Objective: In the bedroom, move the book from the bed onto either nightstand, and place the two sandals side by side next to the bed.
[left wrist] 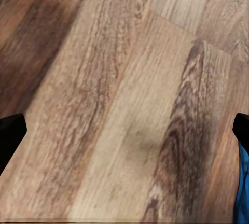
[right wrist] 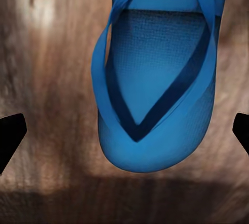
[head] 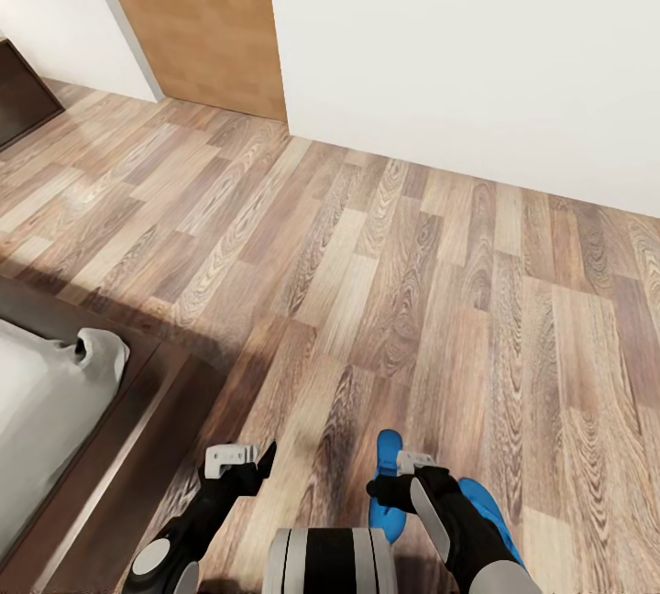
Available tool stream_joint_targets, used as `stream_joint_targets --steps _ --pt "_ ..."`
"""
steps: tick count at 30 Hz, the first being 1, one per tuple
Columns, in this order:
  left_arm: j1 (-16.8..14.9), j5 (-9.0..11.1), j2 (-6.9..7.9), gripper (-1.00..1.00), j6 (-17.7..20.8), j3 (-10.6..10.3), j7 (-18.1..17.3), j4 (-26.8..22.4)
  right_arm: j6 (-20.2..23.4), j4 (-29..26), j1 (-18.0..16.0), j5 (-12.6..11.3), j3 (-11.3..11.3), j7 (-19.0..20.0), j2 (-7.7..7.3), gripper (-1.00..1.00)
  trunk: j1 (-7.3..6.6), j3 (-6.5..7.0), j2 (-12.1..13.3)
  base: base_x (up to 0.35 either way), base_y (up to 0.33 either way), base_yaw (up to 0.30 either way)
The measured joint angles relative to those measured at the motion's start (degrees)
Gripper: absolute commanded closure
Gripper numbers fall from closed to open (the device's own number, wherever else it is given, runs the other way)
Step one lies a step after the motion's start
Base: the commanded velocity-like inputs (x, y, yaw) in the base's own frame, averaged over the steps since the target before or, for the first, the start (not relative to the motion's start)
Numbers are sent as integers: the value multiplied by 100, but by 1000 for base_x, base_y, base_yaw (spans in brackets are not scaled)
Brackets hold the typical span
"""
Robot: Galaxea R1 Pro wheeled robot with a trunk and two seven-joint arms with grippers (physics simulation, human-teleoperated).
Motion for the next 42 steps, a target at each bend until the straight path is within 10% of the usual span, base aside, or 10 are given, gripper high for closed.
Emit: stream_joint_targets --steps 12,42 --pt "0 0 0 -100 0 -3 -2 2 0 0 0 2 0 0 0 -100 31 -266 -16 0 0 0" --pt "0 0 0 -100 0 -6 -9 0 -35 -9 0 10 1 -48 0 -100 29 -267 -16 19 0 0"
